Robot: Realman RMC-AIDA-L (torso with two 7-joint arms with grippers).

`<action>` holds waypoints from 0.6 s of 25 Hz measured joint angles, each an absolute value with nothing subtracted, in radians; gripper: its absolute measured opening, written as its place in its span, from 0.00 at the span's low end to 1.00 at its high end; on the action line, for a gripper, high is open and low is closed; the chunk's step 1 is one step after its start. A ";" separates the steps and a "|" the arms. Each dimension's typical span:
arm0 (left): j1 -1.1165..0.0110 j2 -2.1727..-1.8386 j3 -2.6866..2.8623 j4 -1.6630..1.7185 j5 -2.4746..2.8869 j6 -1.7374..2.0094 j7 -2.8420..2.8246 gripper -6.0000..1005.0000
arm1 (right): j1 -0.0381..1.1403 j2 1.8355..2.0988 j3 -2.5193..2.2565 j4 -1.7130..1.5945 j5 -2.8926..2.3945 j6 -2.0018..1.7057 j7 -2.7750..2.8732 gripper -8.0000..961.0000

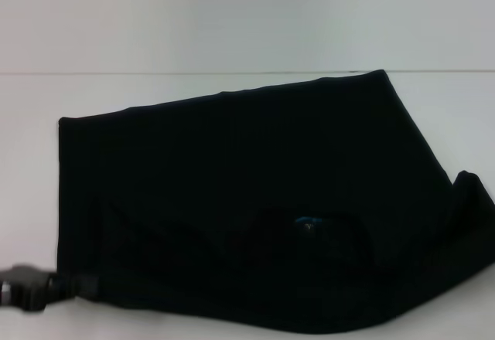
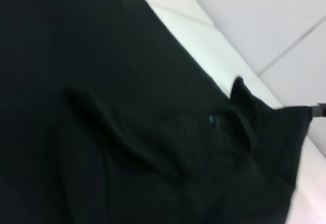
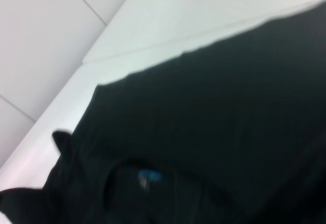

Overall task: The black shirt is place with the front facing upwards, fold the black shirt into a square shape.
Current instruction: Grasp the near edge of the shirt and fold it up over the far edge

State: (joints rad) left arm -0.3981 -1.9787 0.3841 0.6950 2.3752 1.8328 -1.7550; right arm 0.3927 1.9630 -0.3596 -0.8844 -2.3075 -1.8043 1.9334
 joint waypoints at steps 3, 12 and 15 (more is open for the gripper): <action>-0.443 -1.980 0.339 0.694 2.375 1.801 -1.777 0.06 | 0.456 1.947 -0.359 -0.880 -2.310 -1.761 1.966 0.02; -0.661 -1.978 0.301 0.655 2.374 1.482 -1.926 0.06 | 0.680 1.853 -0.431 -0.693 -2.314 -1.436 2.041 0.02; -0.726 -1.974 0.310 0.622 2.380 1.317 -1.966 0.06 | 0.753 1.840 -0.486 -0.632 -2.314 -1.302 2.046 0.02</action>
State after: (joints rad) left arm -0.7262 -1.9738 0.3103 0.6223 2.3800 1.3165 -1.9659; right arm 0.7526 1.8403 -0.4859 -0.6317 -2.3143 -1.3015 2.0460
